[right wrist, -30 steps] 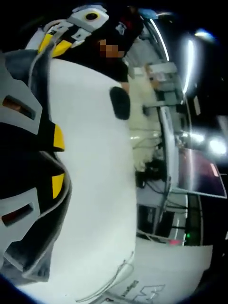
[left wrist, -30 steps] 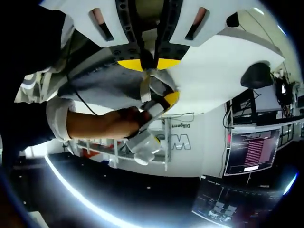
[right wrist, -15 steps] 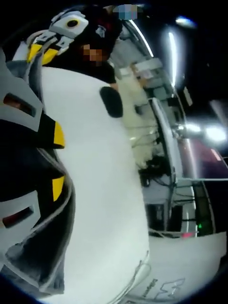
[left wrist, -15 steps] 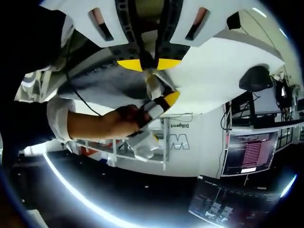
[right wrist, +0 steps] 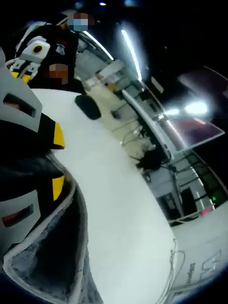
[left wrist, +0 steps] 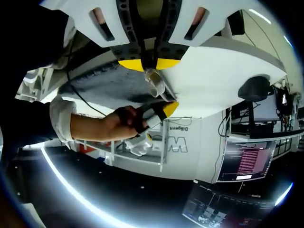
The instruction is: Open the folded towel by lifting each exposed corner and separating the folded layers until the towel lies flat within the target outline without major curled edges
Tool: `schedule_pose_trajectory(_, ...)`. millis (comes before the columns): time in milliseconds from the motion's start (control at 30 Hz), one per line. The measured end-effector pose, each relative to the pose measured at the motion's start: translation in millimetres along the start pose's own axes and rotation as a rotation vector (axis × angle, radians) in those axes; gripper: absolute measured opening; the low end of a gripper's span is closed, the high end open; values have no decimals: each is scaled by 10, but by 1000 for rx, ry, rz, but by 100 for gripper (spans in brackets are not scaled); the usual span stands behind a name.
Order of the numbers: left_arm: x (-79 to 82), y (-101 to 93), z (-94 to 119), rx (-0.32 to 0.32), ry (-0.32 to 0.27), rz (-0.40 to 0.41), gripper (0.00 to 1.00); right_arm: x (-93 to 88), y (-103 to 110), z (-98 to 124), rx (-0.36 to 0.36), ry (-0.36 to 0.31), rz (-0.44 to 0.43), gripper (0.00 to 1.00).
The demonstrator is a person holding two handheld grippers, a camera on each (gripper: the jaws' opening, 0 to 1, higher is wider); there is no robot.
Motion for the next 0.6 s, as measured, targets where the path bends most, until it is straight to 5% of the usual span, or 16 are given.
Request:
schedule_pose_trajectory(67, -11, 4, 5, 6, -4, 4, 6, 99, -60, -25, 5, -5, -16, 17)
schedule_pose_trajectory(333, -38, -3, 38, 22, -21, 13, 6, 42, -18, 11, 35, -20, -85, 20)
schedule_pose_trajectory(600, -5, 2, 85, 8, -36, 1, 8, 1, 199, 186, 74, 10, -29, 35)
Point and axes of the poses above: the point that each gripper's makers call its tool centre point, and the gripper's own axes: z roughly backward along the fingers, y roughly to its left, x roughly out of its top, the point moved 10 cm from there along z, roughly backward along the fingers, and after that the axes turned 2 degrees about -y, right-handed, at the moved point
